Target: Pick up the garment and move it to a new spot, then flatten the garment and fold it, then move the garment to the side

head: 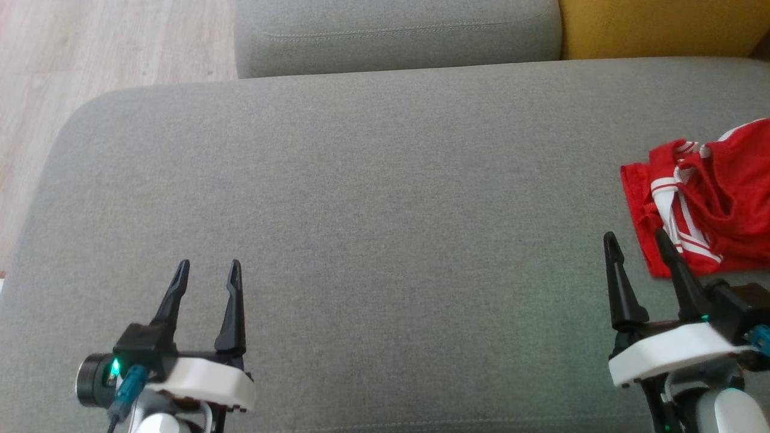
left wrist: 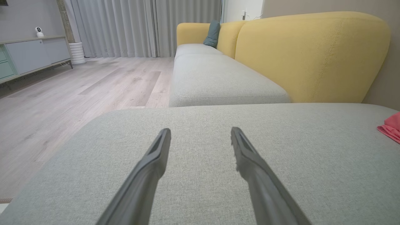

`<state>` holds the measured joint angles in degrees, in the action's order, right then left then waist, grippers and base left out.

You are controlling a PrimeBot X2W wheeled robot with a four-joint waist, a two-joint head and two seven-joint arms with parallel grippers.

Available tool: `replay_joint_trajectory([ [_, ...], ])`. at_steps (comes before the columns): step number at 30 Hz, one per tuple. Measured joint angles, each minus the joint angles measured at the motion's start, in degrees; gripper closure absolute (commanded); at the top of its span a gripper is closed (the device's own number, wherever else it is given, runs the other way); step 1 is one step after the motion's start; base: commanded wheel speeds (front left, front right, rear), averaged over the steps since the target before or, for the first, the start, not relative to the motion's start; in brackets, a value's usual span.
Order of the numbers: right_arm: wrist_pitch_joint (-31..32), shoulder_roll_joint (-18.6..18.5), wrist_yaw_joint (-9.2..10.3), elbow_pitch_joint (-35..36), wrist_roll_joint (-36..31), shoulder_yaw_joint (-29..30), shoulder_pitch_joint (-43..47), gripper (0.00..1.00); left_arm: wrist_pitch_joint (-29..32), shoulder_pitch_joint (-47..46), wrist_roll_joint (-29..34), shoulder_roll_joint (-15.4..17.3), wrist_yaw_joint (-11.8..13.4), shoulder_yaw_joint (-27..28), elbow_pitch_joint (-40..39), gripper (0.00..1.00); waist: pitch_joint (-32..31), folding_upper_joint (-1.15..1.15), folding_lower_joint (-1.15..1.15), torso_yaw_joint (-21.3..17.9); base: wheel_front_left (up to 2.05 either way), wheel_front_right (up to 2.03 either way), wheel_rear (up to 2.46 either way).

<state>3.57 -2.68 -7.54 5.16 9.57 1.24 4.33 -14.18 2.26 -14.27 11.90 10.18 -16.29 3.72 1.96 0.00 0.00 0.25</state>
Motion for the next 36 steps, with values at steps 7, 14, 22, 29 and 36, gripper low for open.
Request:
replay_joint_trajectory([
  [7, 0.1, 0.0, 0.0, 0.0, 0.0, 0.0, 0.0, 0.0, 0.0, 0.0, 0.0, 0.2, 0.4, -0.3, 0.0, 0.0, 0.0, 0.0, 0.0, 0.1, 0.0, 0.0, 0.0],
  [14, 0.0, 0.0, 0.0, -2.5, 0.0, -0.2, 0.1, 1.0, 0.1, 0.3, 0.0, -0.2, 0.4, -1.0, 2.3, 1.0, 0.2, 0.0, 0.0, 0.2, 0.0, 0.0, 0.0],
  [22, 0.0, 0.1, 0.0, -5.8, 3.7, -0.5, 1.5, 1.0, 0.8, 2.4, -3.7, -1.0, -0.1, -1.4, 4.9, 1.0, 0.1, 0.0, 0.0, 0.2, 0.0, 0.0, 0.0],
  [29, 0.0, 0.1, 0.0, -6.8, 8.6, -0.5, 1.4, 1.0, 1.6, 2.2, -8.3, -1.2, -1.2, -0.7, 5.3, 1.0, 0.0, 0.0, 0.0, 0.2, 0.0, 0.0, 0.0],
  [36, 0.0, 0.0, 0.0, -7.5, 12.8, -0.5, 1.0, 1.0, 2.5, 2.1, -12.3, -1.3, -2.2, 0.4, 5.6, 1.0, -0.1, 0.0, 0.0, 0.1, 0.0, 0.0, 0.0],
])
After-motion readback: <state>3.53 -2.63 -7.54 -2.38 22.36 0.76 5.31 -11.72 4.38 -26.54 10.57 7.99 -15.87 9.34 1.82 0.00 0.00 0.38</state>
